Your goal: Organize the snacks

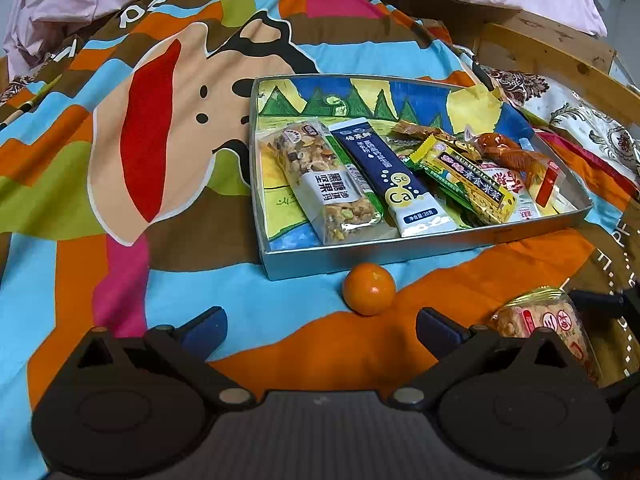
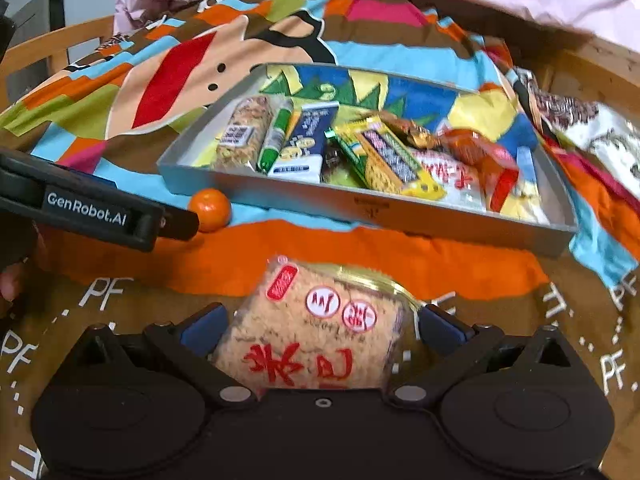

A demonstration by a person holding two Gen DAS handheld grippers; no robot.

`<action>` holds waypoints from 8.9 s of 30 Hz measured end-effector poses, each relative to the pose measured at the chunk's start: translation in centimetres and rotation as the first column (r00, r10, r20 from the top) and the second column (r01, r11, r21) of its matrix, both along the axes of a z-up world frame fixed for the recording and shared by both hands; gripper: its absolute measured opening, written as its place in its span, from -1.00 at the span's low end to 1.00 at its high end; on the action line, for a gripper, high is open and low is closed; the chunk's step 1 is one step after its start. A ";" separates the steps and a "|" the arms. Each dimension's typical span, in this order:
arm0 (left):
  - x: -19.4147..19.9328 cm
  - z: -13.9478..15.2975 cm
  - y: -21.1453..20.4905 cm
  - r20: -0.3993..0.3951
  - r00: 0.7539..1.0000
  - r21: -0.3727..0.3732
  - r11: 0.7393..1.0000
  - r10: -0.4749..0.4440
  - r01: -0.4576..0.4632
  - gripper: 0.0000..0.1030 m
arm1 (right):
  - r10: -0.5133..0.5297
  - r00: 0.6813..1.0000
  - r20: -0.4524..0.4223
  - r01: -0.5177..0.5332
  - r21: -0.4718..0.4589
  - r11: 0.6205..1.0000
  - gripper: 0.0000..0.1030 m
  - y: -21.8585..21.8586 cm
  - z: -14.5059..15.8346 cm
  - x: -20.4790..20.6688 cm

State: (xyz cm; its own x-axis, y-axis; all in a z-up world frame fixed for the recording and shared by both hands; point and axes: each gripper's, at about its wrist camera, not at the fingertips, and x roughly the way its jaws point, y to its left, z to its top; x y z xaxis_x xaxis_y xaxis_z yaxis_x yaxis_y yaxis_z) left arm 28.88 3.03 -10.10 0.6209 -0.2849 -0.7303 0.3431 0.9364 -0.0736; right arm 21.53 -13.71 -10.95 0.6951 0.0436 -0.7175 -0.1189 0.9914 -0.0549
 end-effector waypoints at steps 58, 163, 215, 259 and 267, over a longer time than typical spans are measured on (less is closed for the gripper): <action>-1.5 -0.9 -3.2 -0.028 0.988 -0.034 0.988 -0.150 0.149 -0.31 | 0.025 0.999 0.024 -0.027 0.079 0.996 0.57 -0.9 0.3 -2.1; 8.6 1.3 -5.4 0.196 0.981 -0.193 0.980 -0.011 0.049 -0.30 | -0.020 0.959 0.282 0.037 -0.052 0.998 0.52 -5.4 2.7 14.7; -5.2 8.1 -0.9 0.302 0.928 -0.223 0.963 0.219 -0.154 0.99 | -0.207 0.886 0.416 0.170 0.125 0.978 0.99 -8.5 11.8 -2.1; -14.5 8.1 -0.4 0.279 0.945 -0.083 0.985 0.170 -0.153 0.99 | -0.173 0.924 0.340 0.154 0.084 0.985 0.99 -8.1 11.6 -10.9; -14.5 8.1 -0.5 0.278 0.945 -0.083 0.985 0.170 -0.153 0.99 | -0.174 0.924 0.339 0.154 0.084 0.984 0.99 -8.1 11.6 -10.9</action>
State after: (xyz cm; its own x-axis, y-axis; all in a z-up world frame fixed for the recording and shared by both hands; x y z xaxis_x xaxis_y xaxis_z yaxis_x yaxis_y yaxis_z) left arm 14.39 2.57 -1.98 0.8411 -0.2008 -0.5023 0.2022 0.9779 -0.0523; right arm 10.64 -21.79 0.69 0.8996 -0.0600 -0.4326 0.0623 0.9980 -0.0089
